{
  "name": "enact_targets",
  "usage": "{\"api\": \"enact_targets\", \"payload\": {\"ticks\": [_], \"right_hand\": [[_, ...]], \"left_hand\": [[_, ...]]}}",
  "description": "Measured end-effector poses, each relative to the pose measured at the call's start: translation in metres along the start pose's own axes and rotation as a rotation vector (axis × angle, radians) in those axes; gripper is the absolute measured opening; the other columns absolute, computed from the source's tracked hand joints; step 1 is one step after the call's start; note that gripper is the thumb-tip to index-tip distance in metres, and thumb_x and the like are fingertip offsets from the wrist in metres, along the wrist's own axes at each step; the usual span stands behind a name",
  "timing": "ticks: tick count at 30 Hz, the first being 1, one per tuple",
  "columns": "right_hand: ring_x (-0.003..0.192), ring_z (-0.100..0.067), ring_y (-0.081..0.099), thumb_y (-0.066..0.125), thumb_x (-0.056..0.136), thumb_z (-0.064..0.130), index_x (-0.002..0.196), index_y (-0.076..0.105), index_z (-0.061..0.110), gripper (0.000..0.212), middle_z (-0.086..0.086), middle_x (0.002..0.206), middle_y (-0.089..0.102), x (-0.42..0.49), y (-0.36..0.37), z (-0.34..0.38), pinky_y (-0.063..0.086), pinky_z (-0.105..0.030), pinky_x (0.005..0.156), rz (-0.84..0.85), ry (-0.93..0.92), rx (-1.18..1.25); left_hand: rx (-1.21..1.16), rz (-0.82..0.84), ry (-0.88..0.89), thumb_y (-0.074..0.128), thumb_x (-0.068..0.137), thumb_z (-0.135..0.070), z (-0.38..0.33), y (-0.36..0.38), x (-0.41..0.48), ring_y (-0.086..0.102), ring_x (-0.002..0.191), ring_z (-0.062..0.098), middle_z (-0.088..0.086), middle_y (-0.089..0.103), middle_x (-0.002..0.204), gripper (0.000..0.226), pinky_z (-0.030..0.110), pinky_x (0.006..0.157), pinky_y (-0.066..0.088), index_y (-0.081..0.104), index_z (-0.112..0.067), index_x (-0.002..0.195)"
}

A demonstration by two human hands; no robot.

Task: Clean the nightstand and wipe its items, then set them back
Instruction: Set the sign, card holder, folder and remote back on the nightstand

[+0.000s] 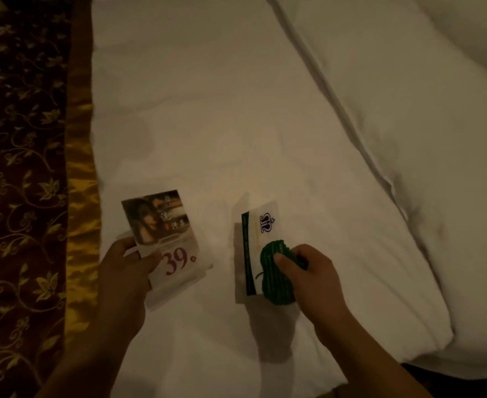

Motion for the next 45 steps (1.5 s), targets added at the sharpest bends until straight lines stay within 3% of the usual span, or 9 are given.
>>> {"api": "enact_targets", "payload": {"ticks": [4, 8, 11, 17, 26, 29, 35, 40, 45], "right_hand": [[0.063, -0.016, 0.066, 0.068, 0.087, 0.033, 0.076, 0.061, 0.010, 0.026, -0.007, 0.071, 0.067, -0.009, -0.068, -0.003, 0.055, -0.033, 0.055, -0.088, -0.037, 0.067], [0.055, -0.007, 0.061, 0.069, 0.088, 0.028, 0.074, 0.060, 0.007, 0.027, -0.004, 0.067, 0.066, -0.020, -0.137, -0.017, 0.049, -0.020, 0.046, -0.188, -0.090, 0.183], [0.057, -0.008, 0.063, 0.068, 0.088, 0.029, 0.070, 0.060, 0.010, 0.027, -0.004, 0.068, 0.067, -0.036, -0.190, -0.034, 0.050, -0.019, 0.048, -0.265, -0.095, 0.223], [0.067, -0.023, 0.070, 0.068, 0.086, 0.037, 0.068, 0.062, 0.017, 0.027, -0.003, 0.071, 0.070, -0.080, -0.302, -0.078, 0.061, -0.046, 0.056, -0.398, 0.001, 0.286], [0.067, -0.034, 0.070, 0.072, 0.082, 0.033, 0.071, 0.064, 0.017, 0.021, -0.011, 0.068, 0.071, -0.156, -0.476, -0.169, 0.059, -0.055, 0.060, -0.733, 0.110, 0.442], [0.061, -0.026, 0.072, 0.071, 0.084, 0.031, 0.070, 0.063, 0.020, 0.020, -0.008, 0.067, 0.072, -0.183, -0.525, -0.201, 0.060, -0.047, 0.057, -0.788, 0.161, 0.451], [0.061, -0.014, 0.072, 0.072, 0.084, 0.029, 0.070, 0.063, 0.017, 0.020, 0.001, 0.072, 0.073, -0.224, -0.607, -0.253, 0.056, -0.027, 0.050, -0.954, 0.189, 0.526], [0.059, -0.016, 0.072, 0.070, 0.085, 0.028, 0.069, 0.064, 0.020, 0.019, 0.001, 0.070, 0.073, -0.239, -0.658, -0.283, 0.059, -0.034, 0.050, -1.093, 0.204, 0.513], [0.064, -0.004, 0.069, 0.066, 0.088, 0.034, 0.072, 0.062, 0.027, 0.017, 0.011, 0.076, 0.072, -0.235, -0.695, -0.304, 0.051, -0.015, 0.045, -1.220, 0.217, 0.452]], "left_hand": [[0.026, 0.094, 0.043, 0.063, 0.086, 0.004, -0.017, 0.050, -0.041, 0.072, 0.088, 0.028, 0.006, 0.074, 0.100, 0.034, 0.050, 0.081, 0.058, 0.061, -0.027, 0.102], [0.043, 0.231, 0.071, 0.064, 0.085, 0.004, -0.023, 0.107, -0.085, 0.076, 0.078, 0.024, 0.003, 0.079, 0.087, 0.031, 0.040, 0.066, 0.060, 0.067, -0.023, 0.101], [0.066, 0.333, 0.089, 0.061, 0.085, 0.004, -0.023, 0.156, -0.124, 0.077, 0.078, 0.023, 0.002, 0.079, 0.088, 0.030, 0.039, 0.067, 0.058, 0.070, -0.021, 0.098], [0.157, 0.513, 0.111, 0.061, 0.083, 0.004, -0.014, 0.259, -0.213, 0.076, 0.075, 0.019, 0.001, 0.079, 0.087, 0.034, 0.027, 0.056, 0.055, 0.075, -0.027, 0.089], [0.293, 0.744, 0.180, 0.065, 0.077, 0.007, 0.017, 0.411, -0.362, 0.075, 0.078, 0.030, 0.005, 0.079, 0.083, 0.035, 0.049, 0.077, 0.058, 0.076, -0.024, 0.086], [0.332, 0.794, 0.194, 0.068, 0.075, 0.008, 0.031, 0.459, -0.409, 0.074, 0.082, 0.037, 0.008, 0.078, 0.080, 0.033, 0.057, 0.086, 0.056, 0.076, -0.023, 0.084], [0.385, 0.947, 0.260, 0.066, 0.080, 0.004, 0.047, 0.550, -0.491, 0.076, 0.080, 0.030, 0.004, 0.079, 0.082, 0.030, 0.050, 0.079, 0.058, 0.075, -0.023, 0.088], [0.407, 1.059, 0.290, 0.064, 0.083, 0.002, 0.056, 0.625, -0.529, 0.076, 0.080, 0.019, -0.002, 0.079, 0.088, 0.030, 0.038, 0.069, 0.056, 0.074, -0.026, 0.090], [0.412, 1.123, 0.239, 0.059, 0.085, 0.005, 0.070, 0.692, -0.555, 0.075, 0.087, 0.025, 0.001, 0.079, 0.090, 0.030, 0.041, 0.074, 0.059, 0.072, -0.018, 0.097]]}}
Point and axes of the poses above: each hand's wrist, its own x-axis towards the middle knuckle, its own y-axis out of the palm, z = x × y, the point moved 3 cm from there along x, towards the middle knuckle
